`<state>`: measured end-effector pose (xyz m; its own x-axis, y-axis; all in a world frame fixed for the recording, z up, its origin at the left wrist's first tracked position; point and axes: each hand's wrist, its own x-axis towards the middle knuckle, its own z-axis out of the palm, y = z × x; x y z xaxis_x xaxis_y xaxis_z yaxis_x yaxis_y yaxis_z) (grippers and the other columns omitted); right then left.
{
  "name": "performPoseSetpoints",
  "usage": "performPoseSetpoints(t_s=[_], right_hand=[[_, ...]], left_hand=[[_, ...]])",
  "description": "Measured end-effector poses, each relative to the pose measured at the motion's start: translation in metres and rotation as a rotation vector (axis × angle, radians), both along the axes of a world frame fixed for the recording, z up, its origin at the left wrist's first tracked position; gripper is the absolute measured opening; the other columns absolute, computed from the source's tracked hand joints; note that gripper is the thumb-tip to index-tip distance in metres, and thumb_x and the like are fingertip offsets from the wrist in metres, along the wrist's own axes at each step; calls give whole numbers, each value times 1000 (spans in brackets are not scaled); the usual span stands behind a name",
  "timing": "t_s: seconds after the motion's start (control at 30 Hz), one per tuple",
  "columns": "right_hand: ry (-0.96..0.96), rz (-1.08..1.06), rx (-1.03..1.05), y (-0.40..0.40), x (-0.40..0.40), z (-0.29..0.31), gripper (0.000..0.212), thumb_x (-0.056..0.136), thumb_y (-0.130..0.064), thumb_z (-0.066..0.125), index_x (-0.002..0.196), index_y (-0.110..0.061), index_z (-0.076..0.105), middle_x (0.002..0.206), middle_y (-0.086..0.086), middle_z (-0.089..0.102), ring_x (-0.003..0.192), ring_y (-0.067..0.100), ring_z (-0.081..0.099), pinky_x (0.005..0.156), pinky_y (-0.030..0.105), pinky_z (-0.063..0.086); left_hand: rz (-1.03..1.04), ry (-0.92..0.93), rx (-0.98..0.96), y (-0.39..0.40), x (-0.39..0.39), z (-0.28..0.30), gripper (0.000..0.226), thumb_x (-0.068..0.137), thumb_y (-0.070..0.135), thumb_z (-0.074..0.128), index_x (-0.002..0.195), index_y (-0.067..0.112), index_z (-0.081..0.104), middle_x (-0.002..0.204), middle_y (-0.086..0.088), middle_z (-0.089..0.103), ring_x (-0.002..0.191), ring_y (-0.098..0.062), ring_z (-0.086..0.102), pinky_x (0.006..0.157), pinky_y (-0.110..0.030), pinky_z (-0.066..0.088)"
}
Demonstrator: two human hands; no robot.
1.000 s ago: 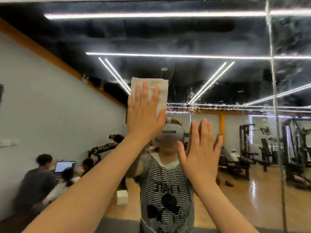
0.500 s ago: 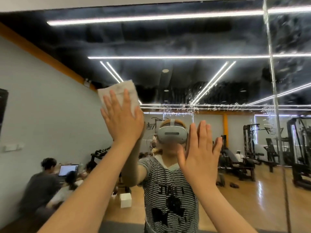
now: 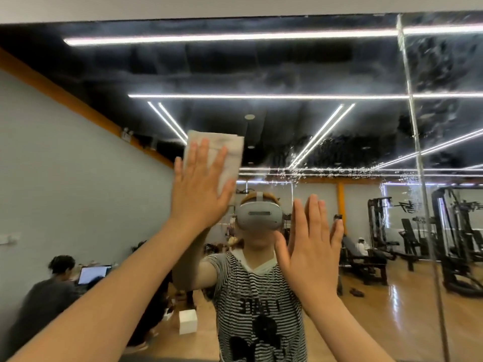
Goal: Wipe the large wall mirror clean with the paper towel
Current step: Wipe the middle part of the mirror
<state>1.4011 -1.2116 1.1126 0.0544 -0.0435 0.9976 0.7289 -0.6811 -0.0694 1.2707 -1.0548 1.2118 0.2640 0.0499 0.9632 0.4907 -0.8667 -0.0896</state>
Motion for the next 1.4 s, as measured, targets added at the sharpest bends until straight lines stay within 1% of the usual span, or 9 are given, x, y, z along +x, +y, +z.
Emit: performPoseSetpoints(t_s=[0.13, 0.23, 0.37, 0.53, 0.63, 0.77, 1.0, 1.23, 1.4], right_hand=[[-2, -9, 4, 0, 0, -1, 67, 93, -49, 35, 147, -10, 32, 153, 17, 32, 143, 29, 21, 116, 48, 2], [-1, -13, 2, 2, 0, -1, 68, 93, -48, 35, 147, -8, 33, 154, 17, 31, 144, 29, 21, 116, 47, -1], [26, -20, -18, 2, -1, -1, 67, 95, -49, 30, 148, -7, 32, 155, 18, 29, 144, 29, 21, 116, 46, -4], [48, -11, -49, -2, -2, 0, 67, 94, -49, 31, 147, -8, 32, 154, 18, 32, 144, 29, 22, 116, 47, -1], [40, 21, -82, -6, -2, 1, 67, 93, -50, 34, 147, -10, 30, 154, 17, 31, 144, 27, 21, 115, 50, 7], [3, 102, -93, -35, 5, 1, 66, 93, -46, 37, 148, -11, 28, 154, 11, 29, 143, 22, 22, 116, 45, 3], [110, -18, -30, -127, 69, -4, 68, 93, -48, 33, 148, -8, 27, 154, 12, 25, 143, 26, 20, 116, 53, 15], [117, -32, -29, -134, 89, -18, 65, 99, -49, 23, 152, -12, 17, 160, 7, 16, 147, 17, 10, 120, 31, -4], [74, -52, -5, -132, 93, -18, 65, 98, -46, 26, 151, -9, 21, 158, 8, 18, 147, 17, 9, 119, 34, 1]], left_hand=[[10, -200, -245, 12, -12, -7, 65, 98, 50, 24, 155, 27, 4, 162, -11, -3, 149, -30, -5, 118, -51, 1], [-1, -288, -344, -6, -2, -8, 66, 97, 47, 23, 156, 26, 2, 162, -13, -5, 149, -33, -7, 118, -51, -1], [-45, -161, -186, -50, 31, -7, 67, 98, 49, 24, 155, 30, -6, 162, -11, -10, 148, -34, -10, 116, -48, -7], [-94, -127, 20, -77, 69, -12, 63, 97, 50, 21, 154, 25, 16, 160, -16, 17, 146, -35, 10, 114, -52, 7], [-96, -127, 27, -71, 68, -12, 64, 96, 52, 21, 153, 26, 14, 160, -15, 16, 146, -34, 8, 115, -53, 8], [-92, -96, 11, -75, 67, -12, 66, 94, 54, 17, 154, 27, 11, 161, -15, 12, 147, -34, 5, 116, -51, 5], [-104, -88, -10, -77, 64, -12, 68, 93, 53, 16, 155, 26, 16, 161, -15, 10, 148, -34, 3, 116, -52, 4], [-96, -182, -92, -91, 75, -19, 66, 93, 50, 19, 154, 23, 21, 160, -17, 15, 147, -38, 11, 115, -56, 10], [-93, -262, -236, -114, 90, -17, 61, 99, 46, 24, 155, 26, 13, 162, -16, 6, 148, -37, 2, 117, -53, 2]])
